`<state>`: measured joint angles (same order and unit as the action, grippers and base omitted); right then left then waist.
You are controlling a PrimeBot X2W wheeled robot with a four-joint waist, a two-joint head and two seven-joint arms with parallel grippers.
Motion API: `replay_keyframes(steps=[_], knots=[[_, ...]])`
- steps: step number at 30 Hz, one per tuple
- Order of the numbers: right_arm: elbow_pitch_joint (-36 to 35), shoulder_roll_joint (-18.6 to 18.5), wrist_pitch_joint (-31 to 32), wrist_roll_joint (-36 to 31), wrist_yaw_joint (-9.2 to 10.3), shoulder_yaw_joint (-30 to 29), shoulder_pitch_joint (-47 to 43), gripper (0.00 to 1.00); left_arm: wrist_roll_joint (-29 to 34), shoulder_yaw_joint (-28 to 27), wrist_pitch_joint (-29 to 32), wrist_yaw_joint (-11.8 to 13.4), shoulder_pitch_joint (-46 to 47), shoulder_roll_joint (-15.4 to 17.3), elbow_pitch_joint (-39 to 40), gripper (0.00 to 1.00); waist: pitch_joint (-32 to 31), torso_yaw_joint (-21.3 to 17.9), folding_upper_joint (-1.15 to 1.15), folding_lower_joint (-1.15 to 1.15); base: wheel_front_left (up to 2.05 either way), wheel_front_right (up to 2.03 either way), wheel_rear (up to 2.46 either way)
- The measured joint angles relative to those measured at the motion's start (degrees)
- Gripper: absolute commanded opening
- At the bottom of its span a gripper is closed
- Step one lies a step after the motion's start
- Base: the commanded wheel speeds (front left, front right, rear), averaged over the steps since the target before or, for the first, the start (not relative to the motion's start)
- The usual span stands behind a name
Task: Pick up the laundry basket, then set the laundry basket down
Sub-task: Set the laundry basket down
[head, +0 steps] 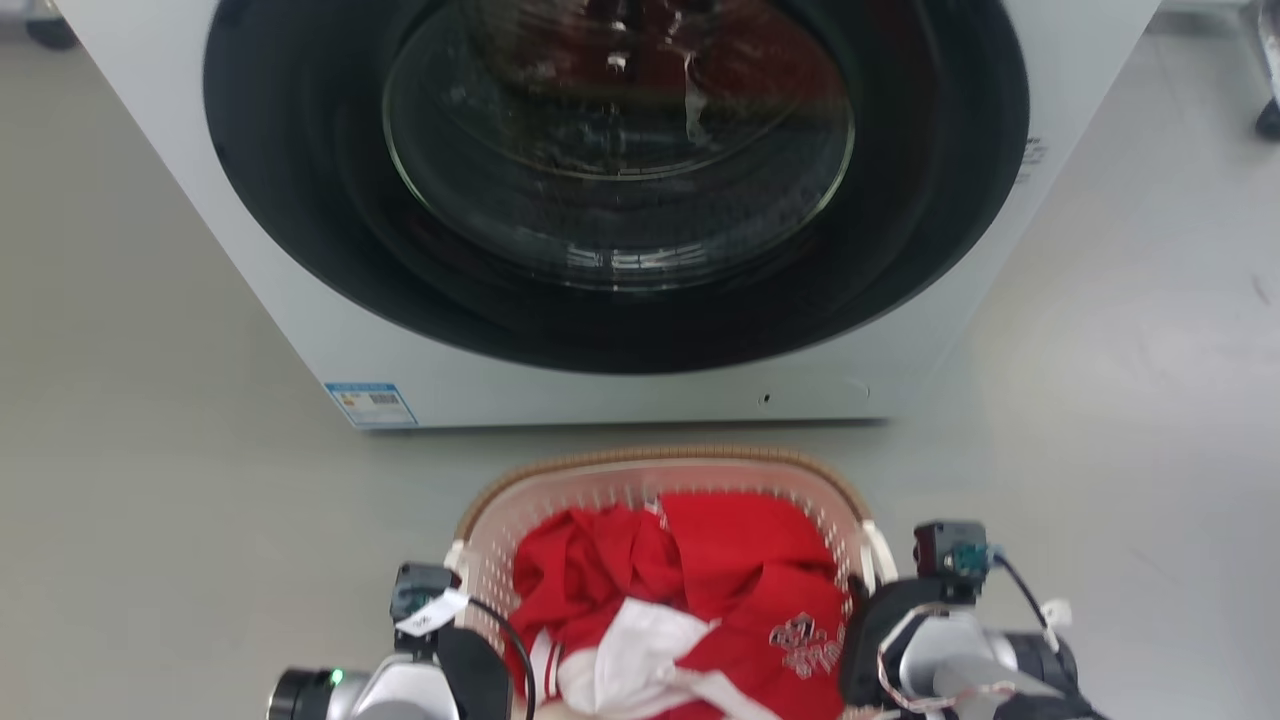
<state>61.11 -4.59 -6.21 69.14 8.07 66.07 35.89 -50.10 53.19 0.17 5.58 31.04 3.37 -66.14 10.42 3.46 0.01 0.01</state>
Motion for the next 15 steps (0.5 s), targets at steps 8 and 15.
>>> replay_keyframes(steps=[8, 15], knots=[[0.9, -0.2, -0.4, -0.6, 0.00, 0.0, 6.7, 0.00, 0.7, -0.2, -0.9, 0.4, 5.4, 0.1, 0.1, 0.00, 6.1, 0.2, 0.00, 0.00, 0.00, 0.00, 0.00], [2.2, -0.2, -0.7, -1.1, 0.00, 0.3, 10.6, 0.00, 1.0, 0.0, -1.8, 0.5, 8.2, 0.1, 0.3, 0.00, 11.8, 0.4, 0.00, 0.01, 0.00, 0.00, 0.00]])
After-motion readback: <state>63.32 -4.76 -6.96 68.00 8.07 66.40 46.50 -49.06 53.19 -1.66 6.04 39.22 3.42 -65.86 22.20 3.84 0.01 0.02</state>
